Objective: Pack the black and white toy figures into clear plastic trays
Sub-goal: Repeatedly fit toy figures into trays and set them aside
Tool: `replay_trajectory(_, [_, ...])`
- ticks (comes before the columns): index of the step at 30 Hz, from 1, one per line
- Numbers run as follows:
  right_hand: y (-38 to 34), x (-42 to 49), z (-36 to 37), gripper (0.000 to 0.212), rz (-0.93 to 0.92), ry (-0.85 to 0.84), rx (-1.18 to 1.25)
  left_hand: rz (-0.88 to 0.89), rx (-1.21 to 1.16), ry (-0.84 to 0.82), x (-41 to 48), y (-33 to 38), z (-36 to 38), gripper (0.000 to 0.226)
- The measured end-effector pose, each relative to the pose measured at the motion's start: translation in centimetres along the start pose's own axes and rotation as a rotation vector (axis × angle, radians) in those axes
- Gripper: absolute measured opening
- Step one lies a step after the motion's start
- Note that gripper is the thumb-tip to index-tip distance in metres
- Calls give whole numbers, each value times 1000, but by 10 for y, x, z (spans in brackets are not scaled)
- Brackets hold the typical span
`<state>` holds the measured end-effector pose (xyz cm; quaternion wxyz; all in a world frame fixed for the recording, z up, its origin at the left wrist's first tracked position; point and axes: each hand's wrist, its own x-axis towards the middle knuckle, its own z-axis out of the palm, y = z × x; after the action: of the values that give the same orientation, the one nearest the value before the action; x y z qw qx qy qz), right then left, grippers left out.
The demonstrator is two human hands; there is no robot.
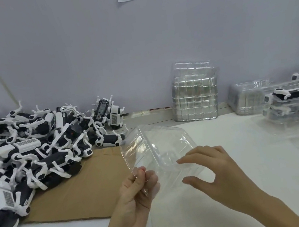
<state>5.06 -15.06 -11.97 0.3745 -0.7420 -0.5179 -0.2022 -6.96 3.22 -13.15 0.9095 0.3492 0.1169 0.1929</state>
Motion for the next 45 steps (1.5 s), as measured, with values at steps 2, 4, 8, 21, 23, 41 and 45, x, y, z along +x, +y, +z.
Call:
replay_trajectory(2, [1, -1, 1, 29, 3, -7, 17, 18, 22, 1, 0, -1, 2, 60])
replay_trajectory(4, [1, -2, 3, 30, 6, -20, 32, 46, 21, 40, 1, -3, 3, 55])
replay_trajectory(8, [-2, -3, 8, 21, 6, 9, 87, 91, -39, 27, 3, 0, 4, 61])
replay_trajectory(21, [6, 8, -9, 20, 106, 99, 254, 43, 84, 56, 7, 2, 0, 23])
replay_trajectory(23, [12, 13, -20, 27, 214, 284, 336, 53, 57, 144, 11, 2, -4, 17])
replay_trajectory(41, [77, -4, -38, 36, 504, 139, -72, -36, -76, 295, 10, 15, -17, 28])
replay_trajectory(45, [80, -11, -25, 44, 601, -430, -103, -43, -20, 296, 12, 12, -17, 27])
